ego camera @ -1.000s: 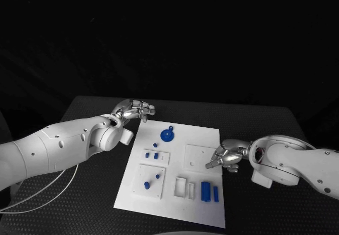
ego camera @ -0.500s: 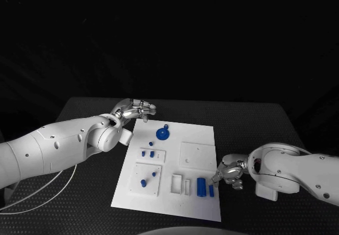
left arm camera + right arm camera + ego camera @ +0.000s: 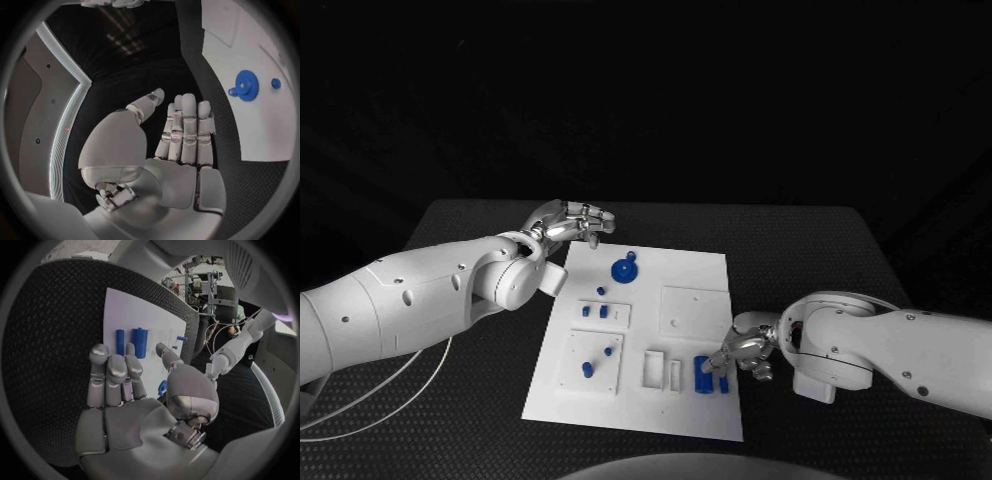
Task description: Assemble the parts on the task board
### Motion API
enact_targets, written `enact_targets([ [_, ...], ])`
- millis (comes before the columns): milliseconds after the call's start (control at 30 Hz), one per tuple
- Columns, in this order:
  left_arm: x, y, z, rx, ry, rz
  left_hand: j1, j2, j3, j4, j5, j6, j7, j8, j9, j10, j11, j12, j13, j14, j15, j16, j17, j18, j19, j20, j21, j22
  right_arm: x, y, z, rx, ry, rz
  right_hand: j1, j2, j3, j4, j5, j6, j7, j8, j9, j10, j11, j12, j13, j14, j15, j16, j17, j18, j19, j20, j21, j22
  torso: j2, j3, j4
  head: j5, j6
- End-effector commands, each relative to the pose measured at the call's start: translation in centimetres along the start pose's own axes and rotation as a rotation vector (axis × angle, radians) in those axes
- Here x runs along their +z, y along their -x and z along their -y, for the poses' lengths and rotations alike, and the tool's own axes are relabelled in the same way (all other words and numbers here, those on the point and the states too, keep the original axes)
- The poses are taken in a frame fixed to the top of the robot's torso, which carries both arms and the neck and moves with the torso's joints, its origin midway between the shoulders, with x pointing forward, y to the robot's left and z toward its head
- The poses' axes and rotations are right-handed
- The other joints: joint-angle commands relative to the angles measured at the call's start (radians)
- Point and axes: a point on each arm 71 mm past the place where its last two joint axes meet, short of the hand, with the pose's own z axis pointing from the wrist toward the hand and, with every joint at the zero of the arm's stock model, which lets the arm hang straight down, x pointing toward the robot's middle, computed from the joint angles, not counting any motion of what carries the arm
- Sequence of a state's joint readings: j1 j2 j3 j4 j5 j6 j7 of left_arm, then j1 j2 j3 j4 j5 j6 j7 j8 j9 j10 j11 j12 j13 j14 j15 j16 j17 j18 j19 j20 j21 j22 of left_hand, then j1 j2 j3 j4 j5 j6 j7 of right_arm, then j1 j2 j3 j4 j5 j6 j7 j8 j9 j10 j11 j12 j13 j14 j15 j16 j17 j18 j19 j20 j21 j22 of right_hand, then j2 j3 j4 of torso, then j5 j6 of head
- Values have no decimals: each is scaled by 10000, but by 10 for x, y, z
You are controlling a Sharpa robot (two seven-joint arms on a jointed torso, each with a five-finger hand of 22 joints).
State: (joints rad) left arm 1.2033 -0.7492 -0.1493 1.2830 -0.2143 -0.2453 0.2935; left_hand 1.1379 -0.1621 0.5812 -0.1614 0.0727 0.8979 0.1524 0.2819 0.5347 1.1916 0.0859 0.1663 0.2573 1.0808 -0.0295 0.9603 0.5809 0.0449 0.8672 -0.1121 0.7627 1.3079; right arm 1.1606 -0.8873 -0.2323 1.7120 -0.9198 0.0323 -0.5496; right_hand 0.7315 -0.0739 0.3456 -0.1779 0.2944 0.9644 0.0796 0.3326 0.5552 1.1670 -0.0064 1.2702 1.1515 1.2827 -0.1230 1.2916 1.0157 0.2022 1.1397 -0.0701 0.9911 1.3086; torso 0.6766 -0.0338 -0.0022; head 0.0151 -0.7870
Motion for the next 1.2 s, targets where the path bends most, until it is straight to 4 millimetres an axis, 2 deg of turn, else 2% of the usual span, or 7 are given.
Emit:
enact_targets([
  [33,0,-4,1,-166,-49,-224,-95,4,-13,52,-67,10,49,40,-11,-23,19,35,11,-13,87,-64,15,131,52,-67,-62,190,4,-2,-2,-60,-25,377,-125,22,-62,-63,63,48,161,-59,-2,-191,-98,-63,-8,31,-5,-69,20,596,3,-62,29,144,-19,-22,11,-34,-44],
  [267,-1,-5,1,-181,-29,-272,-111,7,-18,63,-67,3,52,39,-15,-30,21,35,11,-16,89,-68,15,131,48,-67,-63,192,13,-13,-7,-111,-10,116,-274,31,-132,-154,116,38,172,-116,-9,-240,-87,-127,-30,34,6,-100,39,596,-11,-63,21,134,-19,-26,7,-71,-97],
  [400,-1,-5,1,-190,-18,-293,-118,11,-20,70,-66,-2,53,39,-17,-36,22,35,11,-18,90,-70,15,131,46,-67,-64,192,17,-14,-8,-131,-40,76,-288,50,-132,-169,125,36,173,-125,-10,-234,-86,-128,-22,36,6,-104,43,596,-10,-65,20,131,-29,-43,6,-62,-137],
  [733,-2,-6,1,-215,-14,-356,-135,15,-26,83,-68,-15,57,38,-22,-50,25,35,10,-21,93,-76,16,132,40,-66,-66,194,34,-17,-15,41,-23,32,-310,80,-128,-219,139,47,174,-140,-9,-270,-85,-167,-46,39,7,-117,51,596,-12,-66,17,127,-44,-68,5,-29,-129],
  [867,-3,-6,1,-216,-5,-355,-140,16,-28,88,-69,-19,59,38,-24,-54,26,36,10,-22,93,-78,17,132,39,-66,-66,195,37,-21,-19,157,100,-6,-356,56,-147,-253,116,41,178,-160,-12,-300,-81,-197,-65,38,10,-130,57,596,-18,-62,12,124,-35,-73,28,-2,-124],
  [933,-3,-5,1,-212,0,-341,-143,16,-29,90,-69,-21,59,38,-25,-56,26,36,10,-22,94,-78,17,132,38,-65,-67,195,38,-22,-21,203,145,-50,-401,38,-158,-277,65,41,180,-175,-13,-330,-79,-230,-87,38,13,-144,61,596,-21,-58,7,119,-37,-59,16,15,-117],
  [1200,-3,-6,1,-224,17,-373,-148,14,-31,95,-70,-28,61,38,-28,-63,27,37,10,-22,95,-80,19,134,36,-65,-67,196,43,-27,-28,133,216,-277,-427,43,-142,-313,36,22,185,-206,-18,-346,-75,-257,-94,41,15,-161,67,596,-23,-58,-1,113,-39,-85,2,19,-99],
])
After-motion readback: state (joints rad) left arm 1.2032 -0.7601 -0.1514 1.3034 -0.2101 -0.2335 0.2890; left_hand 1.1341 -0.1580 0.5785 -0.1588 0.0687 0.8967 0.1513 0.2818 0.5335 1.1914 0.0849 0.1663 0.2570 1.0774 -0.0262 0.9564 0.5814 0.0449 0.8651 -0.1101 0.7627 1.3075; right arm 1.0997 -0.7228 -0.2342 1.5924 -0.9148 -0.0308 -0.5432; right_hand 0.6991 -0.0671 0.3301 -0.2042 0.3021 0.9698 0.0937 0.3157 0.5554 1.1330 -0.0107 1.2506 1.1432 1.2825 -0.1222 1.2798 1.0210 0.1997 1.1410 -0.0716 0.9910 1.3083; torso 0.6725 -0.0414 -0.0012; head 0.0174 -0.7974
